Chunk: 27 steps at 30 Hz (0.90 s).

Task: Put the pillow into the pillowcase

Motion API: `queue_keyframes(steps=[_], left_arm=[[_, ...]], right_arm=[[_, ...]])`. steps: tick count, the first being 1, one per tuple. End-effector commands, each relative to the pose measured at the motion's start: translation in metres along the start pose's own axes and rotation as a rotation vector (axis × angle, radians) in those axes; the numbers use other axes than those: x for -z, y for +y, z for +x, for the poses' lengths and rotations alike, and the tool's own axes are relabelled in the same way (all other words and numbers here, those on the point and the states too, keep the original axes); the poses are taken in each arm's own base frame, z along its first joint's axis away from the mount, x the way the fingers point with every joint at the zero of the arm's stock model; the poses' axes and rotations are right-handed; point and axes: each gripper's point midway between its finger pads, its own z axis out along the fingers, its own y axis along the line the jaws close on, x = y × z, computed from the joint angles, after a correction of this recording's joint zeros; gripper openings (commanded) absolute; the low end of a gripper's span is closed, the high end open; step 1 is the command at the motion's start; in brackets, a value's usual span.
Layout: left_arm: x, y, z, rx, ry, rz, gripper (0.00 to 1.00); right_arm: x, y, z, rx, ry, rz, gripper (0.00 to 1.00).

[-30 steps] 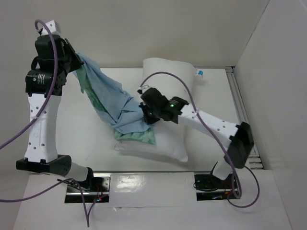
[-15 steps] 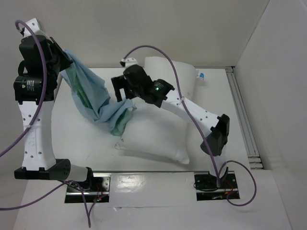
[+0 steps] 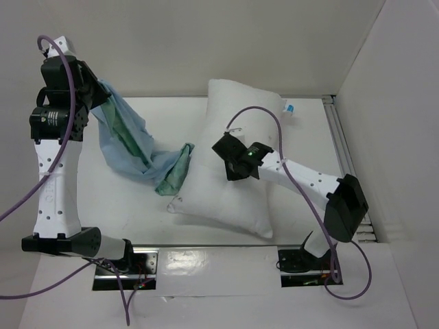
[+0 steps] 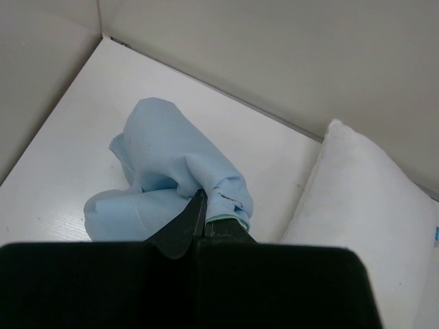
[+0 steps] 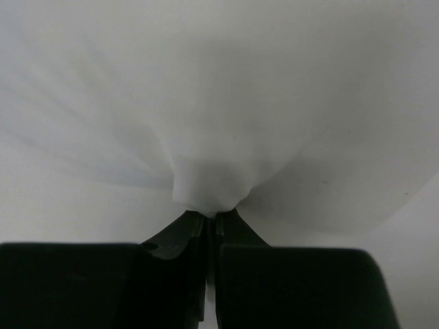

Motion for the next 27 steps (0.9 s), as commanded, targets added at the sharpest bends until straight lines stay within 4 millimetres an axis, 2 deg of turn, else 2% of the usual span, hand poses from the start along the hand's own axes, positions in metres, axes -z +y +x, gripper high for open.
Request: queue_keyframes(steps=[1, 2, 3, 4, 5, 6, 7, 9, 11, 12, 13, 14, 15, 16, 17, 18, 19, 20, 21, 22, 24, 25, 26, 27], left_arm=[[0.009, -0.012, -0.016, 0.041, -0.055, 0.064, 0.00], [0.009, -0.012, -0.016, 0.041, -0.055, 0.065, 0.00], [0.009, -0.013, -0.015, 0.030, -0.052, 0.073, 0.00], [0.013, -0.013, -0.017, 0.031, -0.060, 0.076, 0.00], [0.013, -0.013, -0.017, 0.031, -0.060, 0.076, 0.00], [0.013, -0.013, -0.017, 0.031, -0.060, 0.076, 0.00], [0.014, -0.015, -0.016, 0.030, -0.054, 0.089, 0.00], [0.016, -0.017, -0.019, 0.032, -0.060, 0.102, 0.00], [0.019, -0.021, -0.022, 0.033, -0.066, 0.119, 0.00], [0.020, -0.022, -0.022, 0.033, -0.062, 0.128, 0.00], [0.020, -0.022, -0.022, 0.033, -0.062, 0.128, 0.00], [0.020, -0.022, -0.022, 0.033, -0.062, 0.128, 0.00], [0.024, -0.022, -0.024, 0.034, -0.072, 0.132, 0.00], [0.024, -0.022, -0.024, 0.034, -0.072, 0.132, 0.00], [0.024, -0.022, -0.024, 0.034, -0.072, 0.132, 0.00], [0.025, -0.024, -0.023, 0.034, -0.068, 0.140, 0.00], [0.022, -0.023, -0.020, 0.032, -0.059, 0.136, 0.00], [0.022, -0.023, -0.020, 0.032, -0.058, 0.136, 0.00], [0.023, -0.024, -0.019, 0.031, -0.054, 0.146, 0.00], [0.023, -0.024, -0.019, 0.031, -0.054, 0.146, 0.00], [0.021, -0.025, -0.015, 0.030, -0.042, 0.151, 0.00], [0.021, -0.025, -0.015, 0.030, -0.042, 0.151, 0.00], [0.021, -0.025, -0.015, 0.019, -0.043, 0.150, 0.00], [0.021, -0.025, -0.015, 0.019, -0.043, 0.150, 0.00]], right_arm=[[-0.035, -0.040, 0.023, -0.079, 0.101, 0.142, 0.00], [-0.034, -0.056, 0.013, -0.091, 0.086, 0.203, 0.00], [-0.033, -0.086, 0.002, -0.131, 0.074, 0.291, 0.00], [-0.022, -0.113, -0.016, -0.159, 0.014, 0.381, 0.00], [-0.015, -0.137, -0.021, -0.165, 0.018, 0.452, 0.00], [0.000, -0.170, -0.050, -0.238, -0.034, 0.509, 0.00], [0.010, -0.190, -0.065, -0.260, -0.072, 0.565, 0.00], [0.035, -0.224, -0.102, -0.309, -0.169, 0.619, 0.00], [0.041, -0.244, -0.121, -0.307, -0.200, 0.675, 0.00], [0.053, -0.249, -0.139, -0.324, -0.232, 0.676, 0.14], [0.046, -0.247, -0.144, -0.306, -0.209, 0.672, 0.71], [0.048, -0.239, -0.151, -0.295, -0.220, 0.648, 0.88], [0.052, -0.213, -0.165, -0.277, -0.266, 0.580, 0.94], [0.050, -0.194, -0.169, -0.247, -0.278, 0.526, 0.94], [0.046, -0.171, -0.172, -0.230, -0.283, 0.446, 0.83], [0.040, -0.140, -0.170, -0.198, -0.299, 0.366, 0.72], [0.032, -0.124, -0.167, -0.181, -0.291, 0.311, 0.61], [0.023, -0.103, -0.160, -0.166, -0.262, 0.220, 0.46], [0.011, -0.094, -0.159, -0.166, -0.256, 0.181, 0.24], [-0.004, -0.086, -0.142, -0.141, -0.208, 0.159, 0.15], [-0.029, -0.077, -0.121, -0.119, -0.137, 0.132, 0.09], [-0.046, -0.090, -0.106, -0.128, -0.086, 0.154, 0.09], [-0.054, -0.098, -0.097, -0.121, -0.053, 0.166, 0.09], [-0.064, -0.115, -0.091, -0.130, -0.033, 0.226, 0.09]])
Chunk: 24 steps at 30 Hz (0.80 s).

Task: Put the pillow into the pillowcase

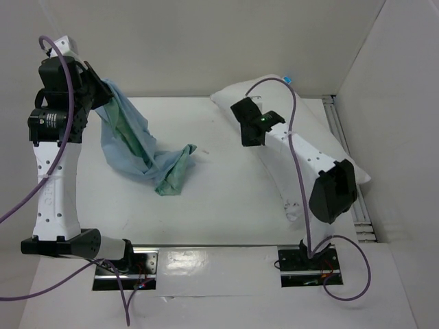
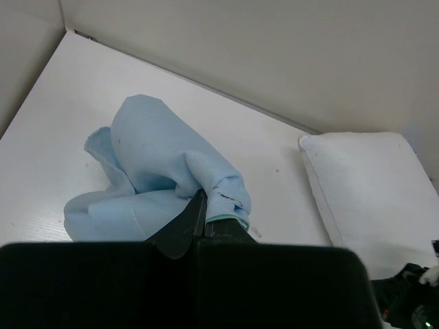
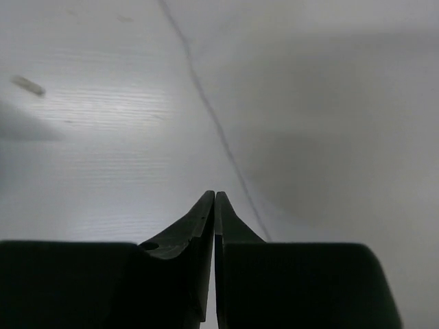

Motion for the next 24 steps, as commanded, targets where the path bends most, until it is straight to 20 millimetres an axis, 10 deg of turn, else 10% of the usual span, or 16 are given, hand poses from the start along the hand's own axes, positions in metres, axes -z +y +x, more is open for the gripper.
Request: queue_keyframes(steps=[1, 4, 6, 9, 11, 15, 24], left_arm=[[0.014, -0.007, -0.019, 0.001, -0.072, 0.039, 0.00], [0.015, -0.008, -0.022, -0.009, -0.076, 0.040, 0.00], [0.015, -0.008, -0.022, -0.009, -0.076, 0.040, 0.00], [0.017, -0.010, -0.025, -0.008, -0.083, 0.053, 0.00], [0.019, -0.012, -0.028, -0.008, -0.091, 0.057, 0.00], [0.022, -0.009, -0.024, -0.018, -0.073, 0.048, 0.00], [0.022, -0.006, -0.023, -0.028, -0.068, 0.036, 0.00]], right_arm=[[-0.043, -0.040, 0.023, -0.022, 0.090, 0.101, 0.09], [-0.056, -0.112, 0.026, -0.076, 0.108, 0.352, 0.11], [-0.050, -0.108, 0.008, -0.077, 0.065, 0.363, 0.12], [-0.031, -0.020, -0.013, -0.008, -0.017, 0.111, 0.33], [-0.012, 0.052, -0.024, 0.010, -0.068, -0.139, 0.65], [0.066, 0.182, -0.020, 0.175, -0.277, -0.542, 0.99], [0.101, 0.290, -0.019, 0.267, -0.432, -0.816, 1.00]])
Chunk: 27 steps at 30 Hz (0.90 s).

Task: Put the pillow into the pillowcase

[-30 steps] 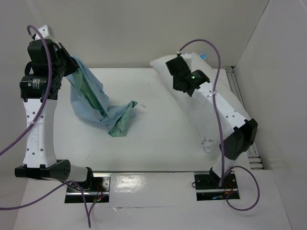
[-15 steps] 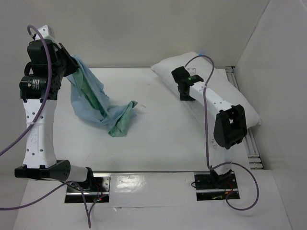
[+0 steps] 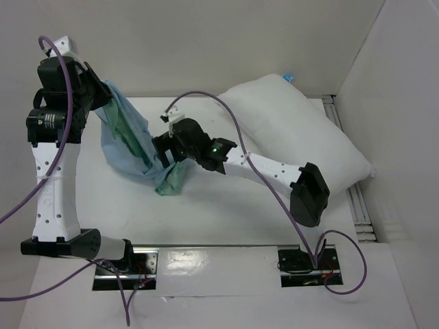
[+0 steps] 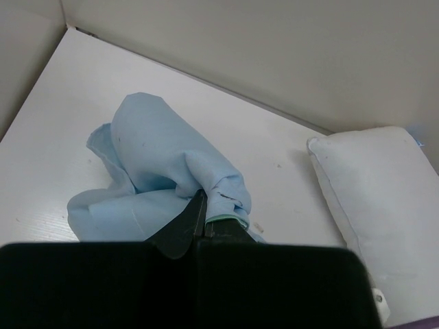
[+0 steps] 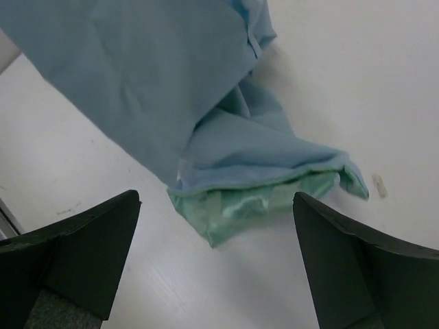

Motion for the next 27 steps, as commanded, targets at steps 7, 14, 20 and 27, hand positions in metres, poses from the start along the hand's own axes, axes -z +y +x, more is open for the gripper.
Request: queue_keyframes(steps=[7, 14, 20, 27], left_arm=[[0.016, -0.004, -0.022, -0.019, -0.077, 0.023, 0.00], [0.018, -0.001, -0.019, -0.019, -0.073, 0.011, 0.00], [0.018, 0.002, -0.018, -0.029, -0.068, -0.001, 0.00], [0.019, 0.006, -0.018, -0.029, -0.074, -0.020, 0.00]], right_arm=[[-0.059, 0.048, -0.034, 0.018, -0.152, -0.153, 0.92], [-0.074, 0.073, -0.037, -0.021, -0.151, -0.185, 0.59], [-0.028, 0.067, -0.055, -0.044, -0.219, -0.173, 0.92], [-0.001, 0.088, -0.036, -0.027, -0.216, -0.184, 0.97]])
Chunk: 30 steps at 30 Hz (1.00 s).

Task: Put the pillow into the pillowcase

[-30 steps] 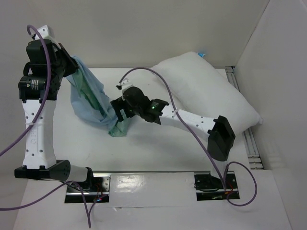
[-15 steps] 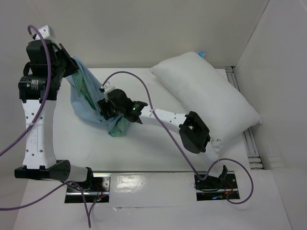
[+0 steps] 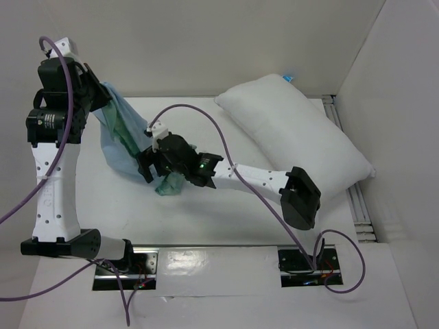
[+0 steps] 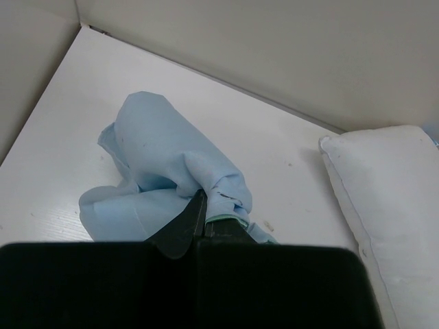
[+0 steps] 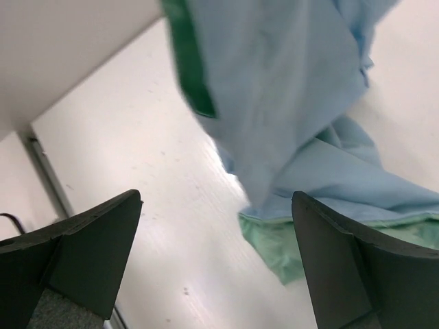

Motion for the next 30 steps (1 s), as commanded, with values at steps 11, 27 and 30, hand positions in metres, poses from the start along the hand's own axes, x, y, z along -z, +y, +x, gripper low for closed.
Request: queue_keyframes(steps=[11, 27, 30], left_arm=[[0.031, 0.001, -0.026, -0.002, -0.110, 0.012, 0.00], [0.020, -0.001, -0.017, -0.008, -0.069, 0.018, 0.00], [0.008, -0.013, -0.015, -0.011, -0.034, 0.072, 0.00]], right_arm=[[-0.039, -0.025, -0.032, -0.003, -0.119, 0.215, 0.84], [0.059, -0.106, -0.122, -0.031, -0.253, 0.399, 0.00], [0.120, -0.159, -0.165, -0.034, -0.342, 0.512, 0.00]])
